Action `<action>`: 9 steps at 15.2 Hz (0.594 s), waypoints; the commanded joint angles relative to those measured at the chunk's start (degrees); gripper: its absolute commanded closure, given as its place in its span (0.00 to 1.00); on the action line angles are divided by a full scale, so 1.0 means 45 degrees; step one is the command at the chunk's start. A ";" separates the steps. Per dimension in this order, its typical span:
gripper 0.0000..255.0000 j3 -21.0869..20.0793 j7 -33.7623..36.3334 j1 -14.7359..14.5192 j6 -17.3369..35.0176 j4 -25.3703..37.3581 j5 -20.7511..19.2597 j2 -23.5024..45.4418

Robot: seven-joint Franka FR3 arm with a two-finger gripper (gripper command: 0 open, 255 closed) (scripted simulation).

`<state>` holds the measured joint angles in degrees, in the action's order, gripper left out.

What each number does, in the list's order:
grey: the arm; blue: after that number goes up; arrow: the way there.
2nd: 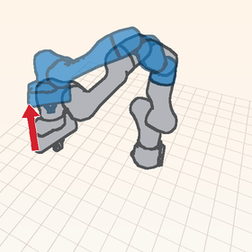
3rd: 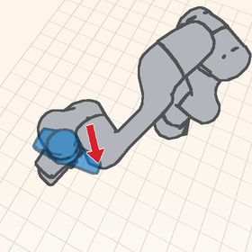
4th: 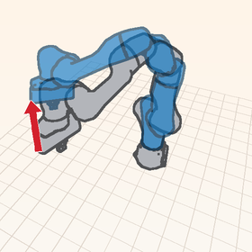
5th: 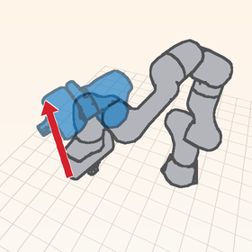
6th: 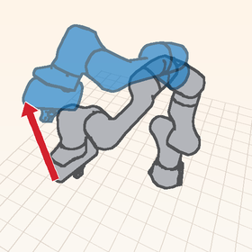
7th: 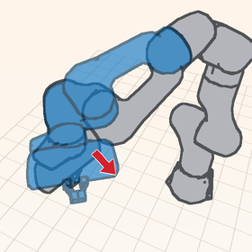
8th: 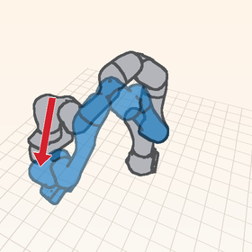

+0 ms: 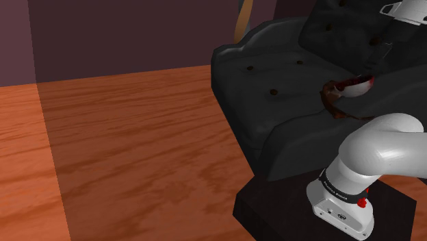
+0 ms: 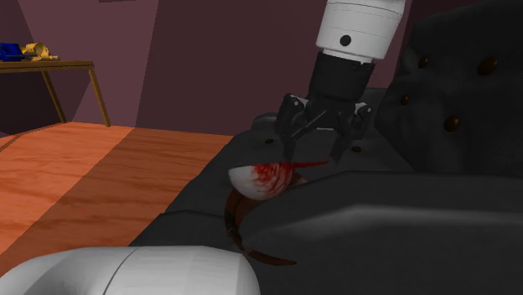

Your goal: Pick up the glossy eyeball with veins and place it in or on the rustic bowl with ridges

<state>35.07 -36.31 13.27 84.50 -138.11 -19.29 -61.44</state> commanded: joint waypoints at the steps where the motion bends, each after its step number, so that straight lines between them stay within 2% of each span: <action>1: 0.00 -0.0154 -0.0071 -0.0157 -0.0583 0.0885 0.0195 0.0289; 2: 0.00 -0.0216 -0.0104 -0.0225 -0.0848 0.1292 0.0277 0.0425; 9: 0.00 -0.0217 -0.0105 -0.0224 -0.0848 0.1292 0.0277 0.0425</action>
<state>34.09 -36.78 12.27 80.70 -132.32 -18.04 -59.53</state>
